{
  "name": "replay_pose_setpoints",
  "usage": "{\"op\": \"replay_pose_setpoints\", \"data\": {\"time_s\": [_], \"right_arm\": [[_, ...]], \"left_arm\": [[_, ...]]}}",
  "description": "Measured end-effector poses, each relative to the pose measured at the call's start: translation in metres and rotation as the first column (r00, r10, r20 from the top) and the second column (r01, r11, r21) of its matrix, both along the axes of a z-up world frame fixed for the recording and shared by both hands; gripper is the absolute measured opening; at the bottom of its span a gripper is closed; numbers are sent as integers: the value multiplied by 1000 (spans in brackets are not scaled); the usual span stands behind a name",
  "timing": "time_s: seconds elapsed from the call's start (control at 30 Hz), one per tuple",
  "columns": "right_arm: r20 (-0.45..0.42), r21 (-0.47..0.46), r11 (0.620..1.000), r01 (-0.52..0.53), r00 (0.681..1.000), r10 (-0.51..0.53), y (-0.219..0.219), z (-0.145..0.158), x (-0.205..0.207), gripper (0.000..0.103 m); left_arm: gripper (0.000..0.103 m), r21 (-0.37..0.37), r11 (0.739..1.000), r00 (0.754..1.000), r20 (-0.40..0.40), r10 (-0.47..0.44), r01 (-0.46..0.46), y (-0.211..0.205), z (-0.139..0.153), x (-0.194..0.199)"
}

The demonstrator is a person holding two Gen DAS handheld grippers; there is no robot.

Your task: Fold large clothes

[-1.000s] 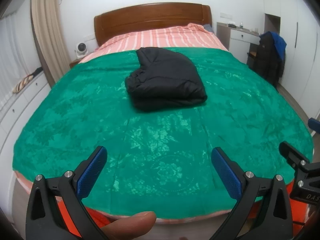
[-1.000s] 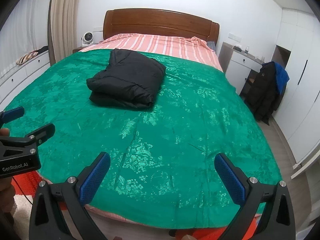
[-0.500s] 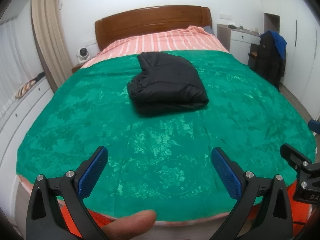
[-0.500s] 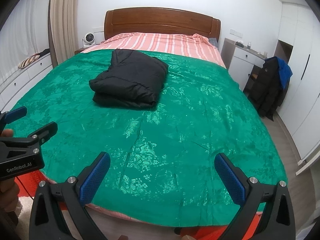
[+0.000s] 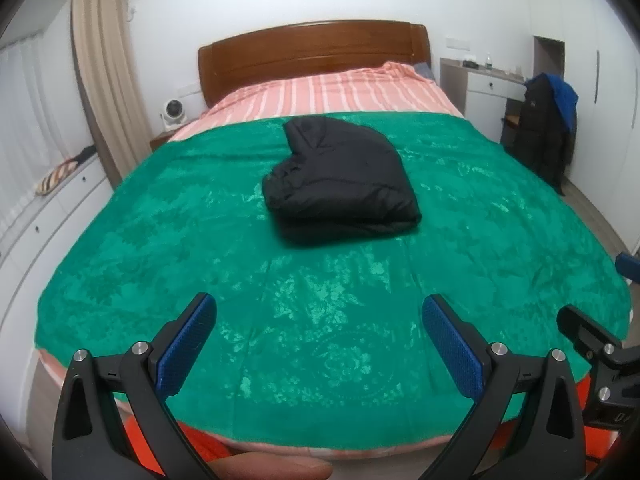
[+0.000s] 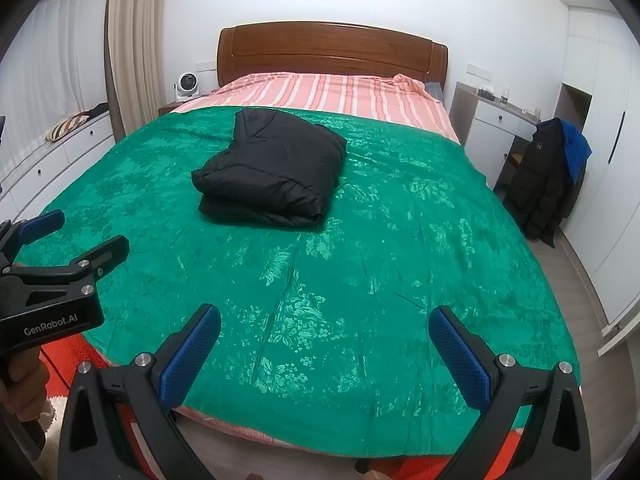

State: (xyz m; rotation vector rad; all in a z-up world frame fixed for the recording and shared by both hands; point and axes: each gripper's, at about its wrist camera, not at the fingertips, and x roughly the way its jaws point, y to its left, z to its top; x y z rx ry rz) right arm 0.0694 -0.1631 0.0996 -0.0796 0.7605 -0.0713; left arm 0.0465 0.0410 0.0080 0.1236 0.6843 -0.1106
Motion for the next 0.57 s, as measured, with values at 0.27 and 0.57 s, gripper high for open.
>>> {"op": "replay_pose_setpoints", "data": {"time_s": [0.27,0.57], "right_arm": [[-8,-2,1000,15,1000,-15,-4,-2,1,103],[-7,0,1000,19,1000,-19,-7,-1,1,103]], "left_arm": [[103,5,1000,1000,-9,4,-4,0,-1,1],[103,11,1000,1000,7,14,-14,-2,-1,1]]}}
